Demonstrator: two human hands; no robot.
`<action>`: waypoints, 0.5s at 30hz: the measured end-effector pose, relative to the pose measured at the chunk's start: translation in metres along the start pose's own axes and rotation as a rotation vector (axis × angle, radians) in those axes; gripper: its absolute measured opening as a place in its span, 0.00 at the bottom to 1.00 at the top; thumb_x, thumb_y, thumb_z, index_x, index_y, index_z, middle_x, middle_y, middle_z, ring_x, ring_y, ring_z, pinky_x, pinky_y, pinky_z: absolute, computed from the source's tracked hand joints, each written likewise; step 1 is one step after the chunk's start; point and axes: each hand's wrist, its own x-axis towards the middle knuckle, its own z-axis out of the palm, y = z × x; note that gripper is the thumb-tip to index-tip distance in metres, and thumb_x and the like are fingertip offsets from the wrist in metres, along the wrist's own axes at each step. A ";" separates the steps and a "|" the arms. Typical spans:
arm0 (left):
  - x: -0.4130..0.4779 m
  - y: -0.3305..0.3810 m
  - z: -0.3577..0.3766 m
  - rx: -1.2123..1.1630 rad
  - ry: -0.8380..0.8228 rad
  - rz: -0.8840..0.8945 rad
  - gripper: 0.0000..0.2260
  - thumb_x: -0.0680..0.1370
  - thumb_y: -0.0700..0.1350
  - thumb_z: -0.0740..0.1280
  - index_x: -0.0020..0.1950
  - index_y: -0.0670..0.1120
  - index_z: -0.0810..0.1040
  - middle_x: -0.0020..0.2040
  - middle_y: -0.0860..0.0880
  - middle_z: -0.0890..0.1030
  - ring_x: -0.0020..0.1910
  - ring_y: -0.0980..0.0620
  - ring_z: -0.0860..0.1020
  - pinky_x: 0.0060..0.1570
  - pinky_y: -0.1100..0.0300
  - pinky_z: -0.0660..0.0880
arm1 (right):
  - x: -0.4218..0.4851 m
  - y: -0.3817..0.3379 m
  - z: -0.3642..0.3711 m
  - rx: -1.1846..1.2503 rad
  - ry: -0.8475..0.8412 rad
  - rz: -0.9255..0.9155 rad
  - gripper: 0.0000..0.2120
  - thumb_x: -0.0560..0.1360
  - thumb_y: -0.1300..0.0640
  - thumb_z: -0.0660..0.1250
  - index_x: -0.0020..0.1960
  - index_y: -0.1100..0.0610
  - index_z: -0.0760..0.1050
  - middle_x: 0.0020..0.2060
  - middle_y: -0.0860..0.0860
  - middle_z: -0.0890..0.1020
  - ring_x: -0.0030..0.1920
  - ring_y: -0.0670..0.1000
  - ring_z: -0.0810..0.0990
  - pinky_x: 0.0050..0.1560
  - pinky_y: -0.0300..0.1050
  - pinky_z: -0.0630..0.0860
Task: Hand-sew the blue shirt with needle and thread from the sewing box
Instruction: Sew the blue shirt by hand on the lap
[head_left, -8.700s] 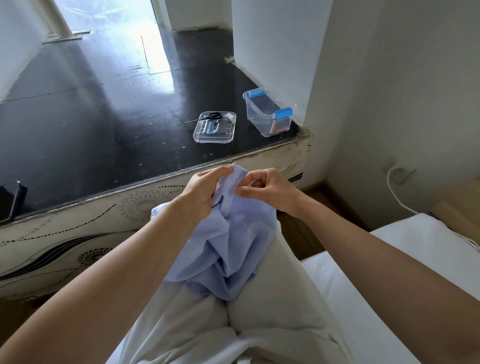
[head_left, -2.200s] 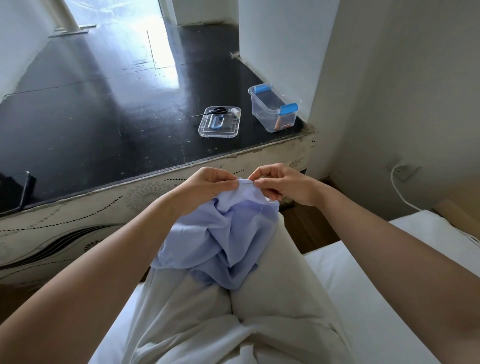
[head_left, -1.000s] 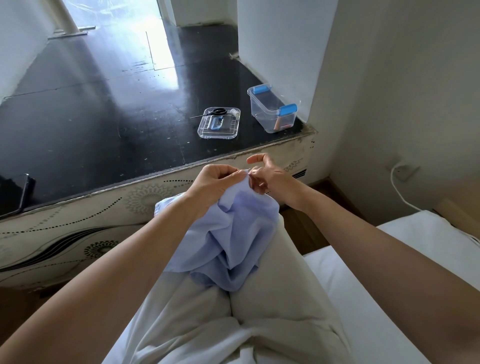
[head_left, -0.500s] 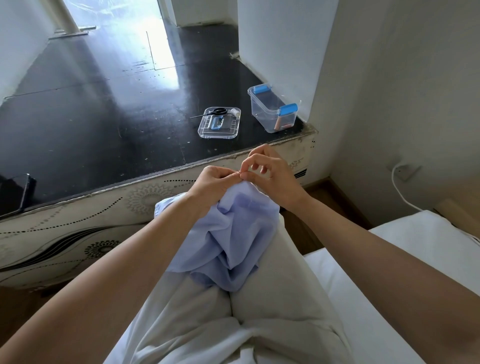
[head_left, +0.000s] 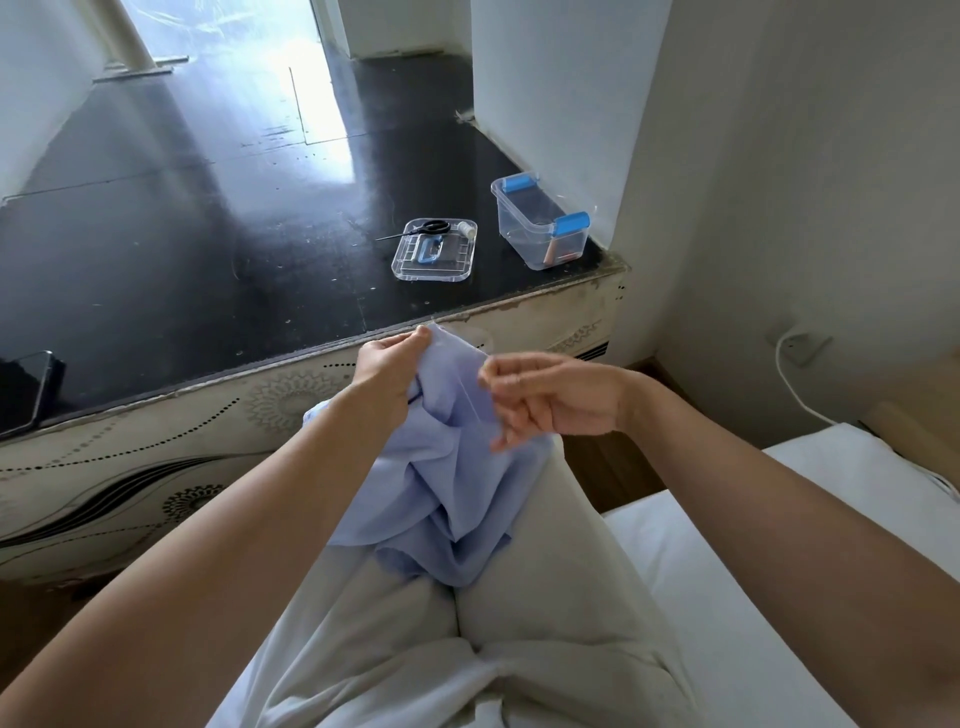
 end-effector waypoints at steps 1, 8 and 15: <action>0.003 0.001 -0.001 -0.054 0.017 -0.025 0.06 0.77 0.43 0.71 0.43 0.41 0.81 0.40 0.43 0.79 0.39 0.47 0.76 0.40 0.58 0.74 | -0.004 0.000 0.001 -0.016 -0.126 0.127 0.05 0.79 0.62 0.61 0.53 0.61 0.71 0.37 0.54 0.80 0.38 0.50 0.82 0.54 0.52 0.81; 0.009 0.002 -0.003 -0.214 -0.009 -0.119 0.07 0.75 0.44 0.73 0.45 0.41 0.80 0.44 0.42 0.80 0.36 0.49 0.78 0.31 0.60 0.78 | -0.012 0.001 -0.004 -0.052 -0.007 0.235 0.03 0.80 0.61 0.60 0.51 0.59 0.71 0.32 0.50 0.72 0.31 0.45 0.72 0.34 0.36 0.76; 0.012 0.000 -0.005 -0.210 -0.123 -0.184 0.20 0.74 0.48 0.74 0.59 0.36 0.79 0.56 0.37 0.82 0.47 0.44 0.80 0.44 0.54 0.80 | 0.027 -0.004 0.001 -0.577 0.869 -0.217 0.06 0.75 0.54 0.72 0.48 0.56 0.78 0.34 0.53 0.78 0.31 0.45 0.74 0.29 0.34 0.72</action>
